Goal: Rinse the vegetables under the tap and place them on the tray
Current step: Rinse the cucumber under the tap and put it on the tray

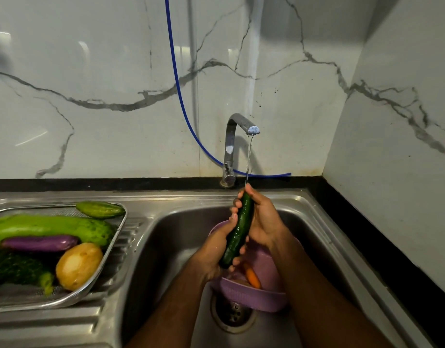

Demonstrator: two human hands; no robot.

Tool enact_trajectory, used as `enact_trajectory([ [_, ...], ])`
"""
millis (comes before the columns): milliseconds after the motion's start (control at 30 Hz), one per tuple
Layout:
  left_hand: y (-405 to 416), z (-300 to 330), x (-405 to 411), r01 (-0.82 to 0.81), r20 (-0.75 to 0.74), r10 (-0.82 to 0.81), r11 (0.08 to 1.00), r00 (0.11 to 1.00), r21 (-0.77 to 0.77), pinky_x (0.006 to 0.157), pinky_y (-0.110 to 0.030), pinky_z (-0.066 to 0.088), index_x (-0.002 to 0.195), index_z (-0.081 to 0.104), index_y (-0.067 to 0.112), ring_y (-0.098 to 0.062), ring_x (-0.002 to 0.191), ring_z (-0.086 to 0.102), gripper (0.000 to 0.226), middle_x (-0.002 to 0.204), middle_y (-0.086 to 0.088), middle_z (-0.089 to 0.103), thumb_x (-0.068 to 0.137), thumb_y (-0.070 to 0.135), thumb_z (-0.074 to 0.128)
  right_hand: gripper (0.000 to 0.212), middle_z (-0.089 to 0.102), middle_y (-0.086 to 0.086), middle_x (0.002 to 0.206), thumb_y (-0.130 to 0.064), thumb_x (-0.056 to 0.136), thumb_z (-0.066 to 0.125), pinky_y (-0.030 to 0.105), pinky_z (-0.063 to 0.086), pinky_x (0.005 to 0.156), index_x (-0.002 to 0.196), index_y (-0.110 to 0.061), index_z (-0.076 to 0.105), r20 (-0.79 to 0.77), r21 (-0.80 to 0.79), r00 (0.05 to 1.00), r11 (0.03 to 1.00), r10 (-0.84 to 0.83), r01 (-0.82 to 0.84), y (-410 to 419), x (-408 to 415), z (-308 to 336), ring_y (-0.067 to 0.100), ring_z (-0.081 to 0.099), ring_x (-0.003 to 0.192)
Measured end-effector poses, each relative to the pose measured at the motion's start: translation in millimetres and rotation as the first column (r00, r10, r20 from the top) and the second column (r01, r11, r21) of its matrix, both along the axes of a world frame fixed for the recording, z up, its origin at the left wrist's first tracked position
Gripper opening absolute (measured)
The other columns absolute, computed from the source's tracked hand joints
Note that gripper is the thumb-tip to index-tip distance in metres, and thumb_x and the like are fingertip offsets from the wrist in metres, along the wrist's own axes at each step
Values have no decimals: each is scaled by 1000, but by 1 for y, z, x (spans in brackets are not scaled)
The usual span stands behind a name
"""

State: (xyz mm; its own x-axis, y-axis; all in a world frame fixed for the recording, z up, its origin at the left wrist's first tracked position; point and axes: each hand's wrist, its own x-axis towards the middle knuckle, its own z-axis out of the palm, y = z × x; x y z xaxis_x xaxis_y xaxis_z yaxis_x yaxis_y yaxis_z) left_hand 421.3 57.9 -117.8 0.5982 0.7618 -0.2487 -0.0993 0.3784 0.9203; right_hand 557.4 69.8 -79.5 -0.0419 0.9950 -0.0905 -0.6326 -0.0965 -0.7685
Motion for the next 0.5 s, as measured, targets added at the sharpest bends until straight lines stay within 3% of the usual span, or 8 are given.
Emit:
enact_trajectory([
  [100, 2, -1, -2, 55, 135, -45, 996, 990, -68, 34, -19, 25, 80, 65, 11, -12, 35, 40, 69, 62, -5, 48, 90, 75, 39, 38, 55, 5, 77, -44, 104, 48, 33, 51, 75, 93, -11, 64, -72, 58, 995, 997, 63, -59, -2, -2, 4, 20, 57, 74],
  [167, 4, -2, -2, 40, 166, -24, 995, 986, -91, 35, -19, 25, 81, 65, 12, -11, 36, 40, 69, 62, -4, 49, 90, 75, 39, 40, 56, 5, 78, -46, 105, 45, 34, 52, 75, 98, -11, 64, -40, 58, 998, 997, 54, -52, 1, -5, 5, 20, 58, 75],
  [267, 3, 1, 2, -73, 52, 74, 997, 996, -23, 40, -22, 31, 87, 64, 13, -14, 45, 46, 63, 66, -5, 55, 95, 70, 37, 43, 63, 5, 78, -48, 108, 41, 32, 54, 73, 108, -11, 63, 265, -44, 954, 987, -138, 155, 11, -15, -2, 18, 60, 72],
  [333, 9, -6, 9, -190, -76, 196, 979, 978, 78, 46, -26, 42, 97, 63, 13, -18, 53, 55, 54, 71, -6, 62, 99, 61, 39, 35, 69, 6, 93, -44, 109, 39, 35, 56, 81, 117, -19, 62, 538, -8, 817, 968, -208, 251, 15, -24, -9, 19, 65, 84],
  [400, 17, -13, 13, -276, -163, 308, 941, 937, 194, 67, -35, 57, 122, 61, 22, -20, 75, 68, 56, 91, -6, 71, 90, 65, 48, 21, 68, 6, 109, -29, 108, 49, 35, 54, 87, 128, -29, 54, 667, 59, 726, 983, -168, 173, 16, -30, -17, 21, 64, 100],
  [467, 29, -30, 14, -288, -177, 336, 924, 925, 251, 95, -45, 56, 142, 47, 36, -21, 103, 69, 79, 116, -4, 70, 71, 70, 54, 44, 65, 5, 113, -11, 100, 60, 34, 54, 88, 135, -34, 47, 698, 73, 709, 995, -101, 69, 16, -31, -22, 21, 64, 107],
  [500, 39, -45, 16, -275, -174, 325, 925, 930, 262, 99, -48, 53, 142, 45, 39, -21, 108, 68, 79, 120, -3, 69, 69, 68, 55, 47, 65, 5, 113, -8, 98, 63, 38, 55, 92, 132, -37, 48, 678, 70, 729, 996, -94, 63, 15, -30, -21, 21, 64, 108],
])
